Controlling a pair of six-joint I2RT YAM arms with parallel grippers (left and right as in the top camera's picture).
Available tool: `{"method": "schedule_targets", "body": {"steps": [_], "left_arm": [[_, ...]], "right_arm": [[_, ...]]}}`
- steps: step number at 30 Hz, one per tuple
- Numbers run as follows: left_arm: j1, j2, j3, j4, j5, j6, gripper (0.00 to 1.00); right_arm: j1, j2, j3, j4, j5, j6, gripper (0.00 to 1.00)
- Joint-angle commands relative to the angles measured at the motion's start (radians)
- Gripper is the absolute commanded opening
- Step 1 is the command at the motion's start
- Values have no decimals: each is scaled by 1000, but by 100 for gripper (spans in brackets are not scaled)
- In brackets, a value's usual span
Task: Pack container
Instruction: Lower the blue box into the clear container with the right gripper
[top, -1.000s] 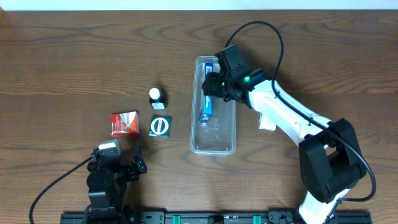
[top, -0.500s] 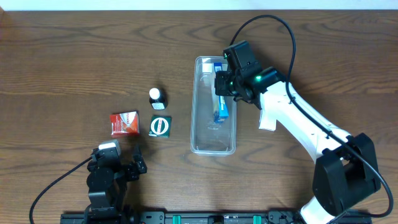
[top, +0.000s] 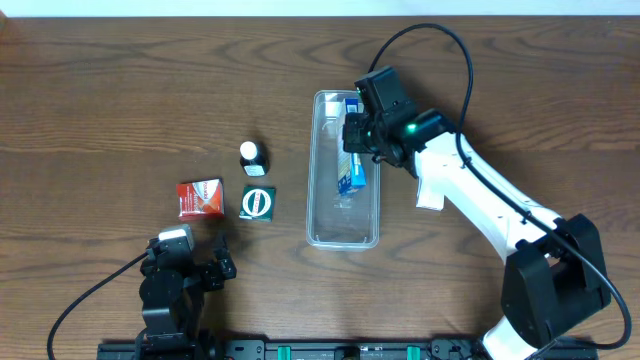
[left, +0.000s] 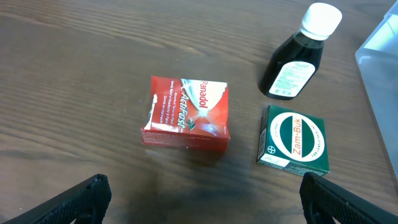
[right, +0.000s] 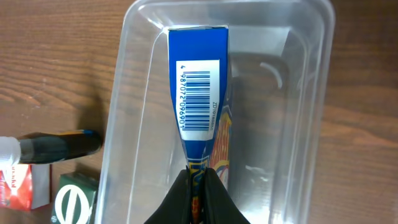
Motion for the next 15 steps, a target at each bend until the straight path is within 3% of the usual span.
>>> {"method": "schedule_targets", "body": {"steps": [1, 6, 15], "left_arm": [[5, -6, -11, 1, 7, -13, 98], [5, -6, -11, 1, 7, -13, 98], [5, -6, -11, 0, 7, -13, 98]], "right_arm": [[19, -12, 5, 2, -5, 114, 6], [34, -10, 5, 22, 3, 210, 6], [42, 44, 5, 55, -2, 253, 6]]}}
